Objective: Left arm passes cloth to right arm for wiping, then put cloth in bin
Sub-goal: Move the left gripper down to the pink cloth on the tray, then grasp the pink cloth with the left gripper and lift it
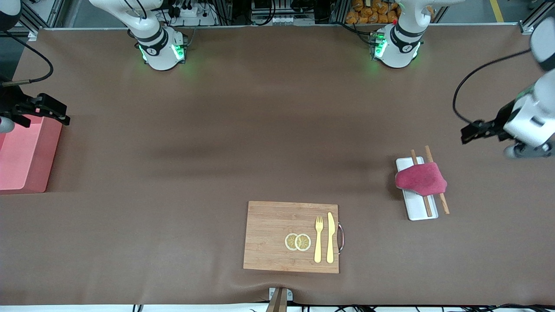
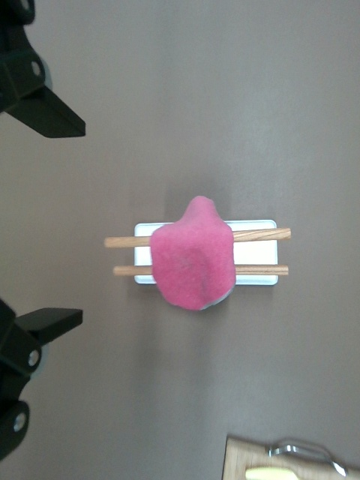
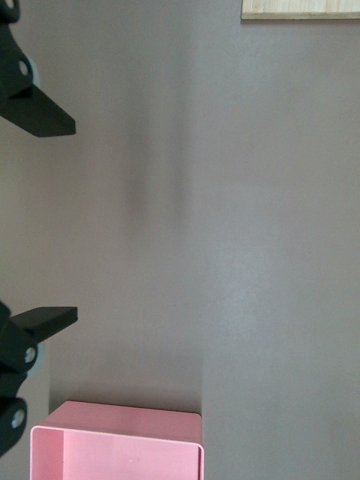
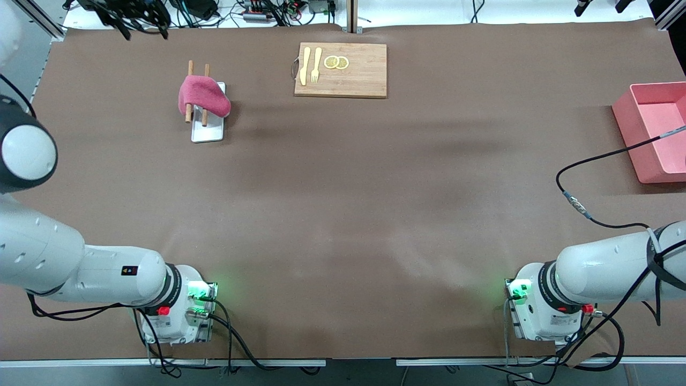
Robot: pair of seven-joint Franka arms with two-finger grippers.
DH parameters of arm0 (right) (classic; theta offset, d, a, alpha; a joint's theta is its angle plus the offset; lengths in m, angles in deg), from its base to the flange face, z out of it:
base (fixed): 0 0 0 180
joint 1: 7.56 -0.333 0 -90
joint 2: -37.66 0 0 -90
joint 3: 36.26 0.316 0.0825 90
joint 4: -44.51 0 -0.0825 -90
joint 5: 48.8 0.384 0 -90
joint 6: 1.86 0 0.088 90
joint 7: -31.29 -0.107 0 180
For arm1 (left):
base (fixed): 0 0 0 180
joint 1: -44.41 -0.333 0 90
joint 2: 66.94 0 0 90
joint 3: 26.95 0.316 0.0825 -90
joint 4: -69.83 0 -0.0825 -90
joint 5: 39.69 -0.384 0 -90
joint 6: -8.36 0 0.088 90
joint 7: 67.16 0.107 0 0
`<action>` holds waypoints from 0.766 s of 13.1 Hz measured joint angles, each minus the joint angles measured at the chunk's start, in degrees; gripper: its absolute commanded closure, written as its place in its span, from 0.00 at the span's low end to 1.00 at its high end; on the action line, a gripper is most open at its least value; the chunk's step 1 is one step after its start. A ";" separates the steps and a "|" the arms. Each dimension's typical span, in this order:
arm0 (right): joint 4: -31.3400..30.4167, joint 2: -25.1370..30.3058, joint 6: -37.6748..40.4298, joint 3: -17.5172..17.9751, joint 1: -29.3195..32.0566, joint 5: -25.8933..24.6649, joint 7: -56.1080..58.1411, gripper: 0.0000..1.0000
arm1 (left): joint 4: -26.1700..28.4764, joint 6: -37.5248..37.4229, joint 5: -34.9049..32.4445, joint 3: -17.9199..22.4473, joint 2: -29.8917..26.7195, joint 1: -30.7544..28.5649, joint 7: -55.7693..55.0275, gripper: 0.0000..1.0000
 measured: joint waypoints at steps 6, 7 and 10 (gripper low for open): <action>0.00 -0.90 -0.09 -0.16 0.02 0.00 0.03 0.00 | 1.06 8.76 0.04 0.03 11.74 -1.76 0.00 0.10; 0.01 -0.90 -0.13 -0.18 0.02 0.00 0.03 0.00 | 1.02 8.99 0.17 0.03 12.85 -1.77 0.00 0.12; 0.01 -0.90 -0.14 -0.20 0.02 0.00 0.03 0.00 | 0.94 9.71 2.07 0.02 15.00 -1.77 0.00 0.15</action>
